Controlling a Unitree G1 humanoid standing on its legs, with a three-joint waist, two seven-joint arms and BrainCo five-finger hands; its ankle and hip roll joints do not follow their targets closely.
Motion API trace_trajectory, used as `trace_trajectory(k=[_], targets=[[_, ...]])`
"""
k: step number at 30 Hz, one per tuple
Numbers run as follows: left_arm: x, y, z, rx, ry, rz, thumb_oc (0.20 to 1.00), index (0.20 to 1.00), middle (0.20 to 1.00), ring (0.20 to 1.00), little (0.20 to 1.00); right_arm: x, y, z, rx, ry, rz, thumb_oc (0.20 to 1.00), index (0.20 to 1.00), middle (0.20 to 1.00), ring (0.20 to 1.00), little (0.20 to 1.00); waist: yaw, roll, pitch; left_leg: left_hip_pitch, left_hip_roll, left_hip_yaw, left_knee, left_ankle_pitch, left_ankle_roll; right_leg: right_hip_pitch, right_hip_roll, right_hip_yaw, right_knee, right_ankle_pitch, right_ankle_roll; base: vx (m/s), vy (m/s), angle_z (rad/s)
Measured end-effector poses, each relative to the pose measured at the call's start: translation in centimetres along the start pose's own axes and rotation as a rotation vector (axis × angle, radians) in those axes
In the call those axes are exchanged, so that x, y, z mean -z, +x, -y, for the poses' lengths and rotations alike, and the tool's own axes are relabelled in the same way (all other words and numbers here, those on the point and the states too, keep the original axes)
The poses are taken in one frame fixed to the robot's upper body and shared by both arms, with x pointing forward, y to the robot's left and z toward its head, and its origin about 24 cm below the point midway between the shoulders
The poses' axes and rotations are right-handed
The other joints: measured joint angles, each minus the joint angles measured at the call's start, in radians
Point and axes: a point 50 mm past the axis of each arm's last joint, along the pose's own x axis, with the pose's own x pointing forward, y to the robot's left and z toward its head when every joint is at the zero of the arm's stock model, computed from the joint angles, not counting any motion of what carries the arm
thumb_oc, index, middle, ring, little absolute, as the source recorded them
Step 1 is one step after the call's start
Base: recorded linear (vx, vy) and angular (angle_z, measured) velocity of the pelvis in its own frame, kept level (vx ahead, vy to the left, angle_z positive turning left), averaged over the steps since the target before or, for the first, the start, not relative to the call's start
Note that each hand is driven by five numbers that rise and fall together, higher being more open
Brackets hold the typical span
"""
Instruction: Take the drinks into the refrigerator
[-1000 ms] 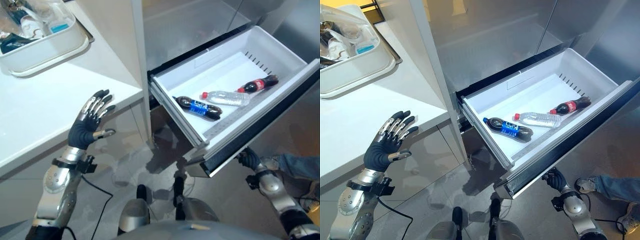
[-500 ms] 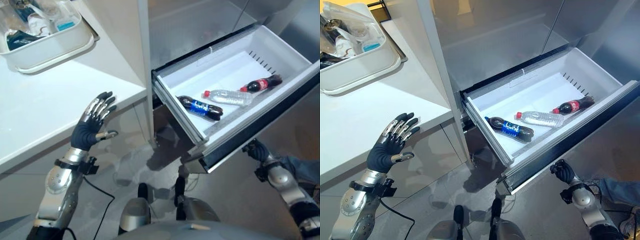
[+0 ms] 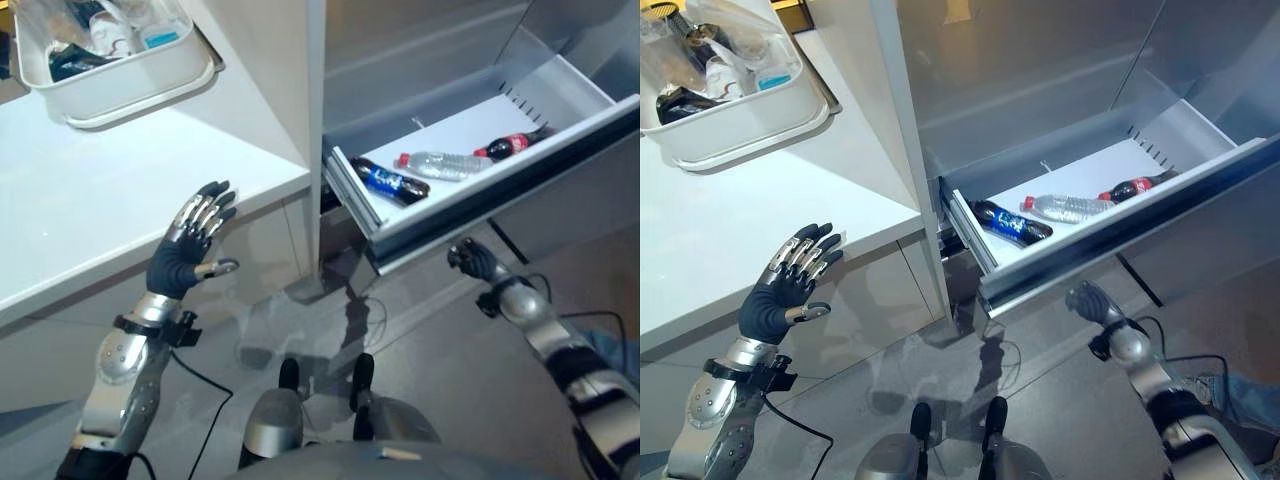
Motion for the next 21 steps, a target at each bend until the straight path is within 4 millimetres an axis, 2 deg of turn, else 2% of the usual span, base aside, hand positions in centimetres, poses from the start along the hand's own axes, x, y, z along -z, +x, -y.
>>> trace_trajectory(k=[2,5,9,10,15,21], targets=[[-0.1,0.2,0.0,0.002,0.001,0.007,1.0,1.0,1.0,1.0,1.0,-2.1,1.1,0.0,-0.001,0.003,0.067,0.2,0.2,0.2,0.2,0.2,0.018,0.002,0.006,0.001,0.001,0.0,0.0,0.0,0.0,0.0,0.001,0.0,0.0,0.0,0.0,0.0,0.0,0.0],[-0.3,0.5,0.0,0.002,0.004,0.018,1.0,1.0,1.0,1.0,1.0,-4.0,2.0,0.2,0.015,0.018,0.125,0.2,0.2,0.2,0.2,0.2,0.037,0.004,0.01,0.0,-0.002,-0.004,-0.001,0.0,0.0,0.001,-0.002,-0.003,0.0,-0.001,0.001,-0.01,0.011,0.05],[-0.3,0.5,-0.1,-0.003,0.005,0.019,1.0,1.0,1.0,1.0,1.0,-4.3,2.0,-0.2,0.025,0.066,0.14,0.2,0.2,0.2,0.2,0.2,0.048,0.002,0.011,0.0,-0.009,-0.012,-0.002,0.001,0.002,0.005,-0.009,-0.011,0.001,-0.006,0.008,-0.01,0.013,0.1],[-0.3,0.5,-0.1,-0.004,0.005,0.019,1.0,1.0,1.0,1.0,1.0,-4.1,1.9,-0.4,0.027,0.077,0.134,0.2,0.2,0.2,0.2,0.2,0.047,0.002,0.011,0.0,-0.01,-0.014,-0.002,0.001,0.003,0.006,-0.011,-0.012,0.002,-0.007,0.009,-0.01,0.019,0.07],[-0.3,0.6,-0.2,-0.012,0.008,0.022,1.0,1.0,1.0,1.0,1.0,-0.2,-0.7,-2.5,0.033,0.176,0.023,0.2,0.2,0.2,0.2,0.2,0.042,-0.007,0.016,0.002,-0.012,-0.021,-0.004,0.001,0.006,0.01,-0.012,-0.017,0.003,-0.009,0.012,0.0,0.004,0.02],[-0.3,0.4,-0.2,-0.032,0.02,0.017,1.0,1.0,1.0,1.0,1.0,2.6,-3.9,-4.1,0.037,0.248,-0.055,0.2,0.2,0.2,0.2,0.2,0.0,-0.02,0.023,0.019,-0.011,-0.015,-0.011,0.001,0.007,0.018,-0.01,-0.008,0.006,-0.012,0.015,0.0,0.007,-0.03]])
